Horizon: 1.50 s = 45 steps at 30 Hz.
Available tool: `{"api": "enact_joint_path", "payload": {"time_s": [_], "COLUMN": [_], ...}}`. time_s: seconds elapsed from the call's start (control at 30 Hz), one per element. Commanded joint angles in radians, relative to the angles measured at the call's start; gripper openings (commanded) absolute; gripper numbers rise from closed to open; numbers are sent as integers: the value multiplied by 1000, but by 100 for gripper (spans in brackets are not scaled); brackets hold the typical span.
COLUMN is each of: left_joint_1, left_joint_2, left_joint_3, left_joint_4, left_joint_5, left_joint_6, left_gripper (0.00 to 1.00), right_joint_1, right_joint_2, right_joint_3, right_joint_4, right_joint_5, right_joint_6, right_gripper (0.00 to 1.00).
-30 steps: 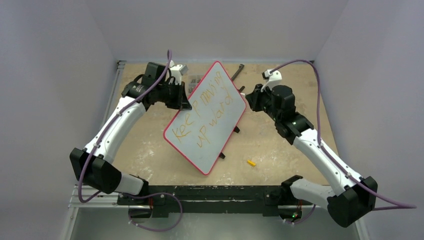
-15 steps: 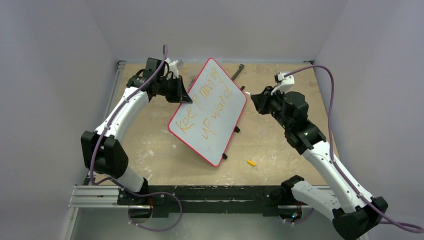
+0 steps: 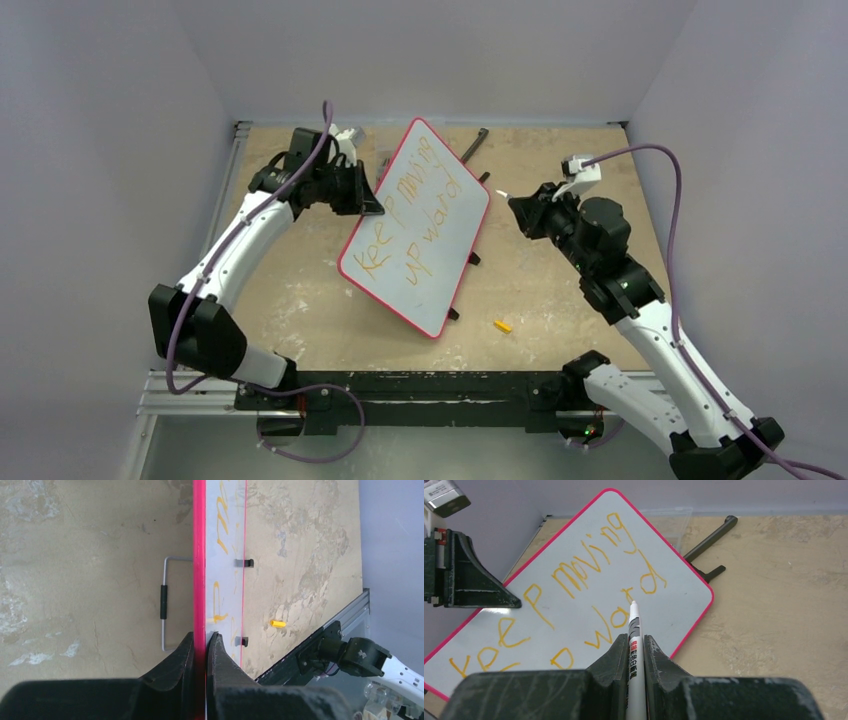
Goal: Write a sentence on the whiteboard
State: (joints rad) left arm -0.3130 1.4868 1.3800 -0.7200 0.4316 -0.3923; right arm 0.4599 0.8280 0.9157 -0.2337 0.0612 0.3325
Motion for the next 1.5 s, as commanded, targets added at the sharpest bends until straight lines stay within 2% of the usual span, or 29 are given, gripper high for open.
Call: {"api": "enact_joint_path", "payload": {"time_s": [0.0,0.17,0.3,0.53,1.03,1.47], "left_joint_1": [-26,-26,-26,-25,-28,-32], "left_joint_2": [-63,-96,-64,14,-42,-73], "left_joint_3": [-98,-147,-169,-149,-245,-247], "left_joint_4": [-190,-175,-153,-195,-177,-166], "left_joint_5": [-190,-161,-160,-238,-328,-341], "left_joint_6": [157,173,175,212,201,212], "left_gripper": [0,0,0,0,19,29], "right_joint_1": [2,3,3,3,2,2], "right_joint_2": [-16,-4,-1,-12,-35,-24], "right_joint_3": [-15,-22,-33,-66,-103,-117], "right_joint_4": [3,17,28,57,72,84], "right_joint_5": [-3,-11,-12,-23,-31,-36], "right_joint_6": [11,13,13,31,46,51], "right_gripper": [0,0,0,0,0,0]}}
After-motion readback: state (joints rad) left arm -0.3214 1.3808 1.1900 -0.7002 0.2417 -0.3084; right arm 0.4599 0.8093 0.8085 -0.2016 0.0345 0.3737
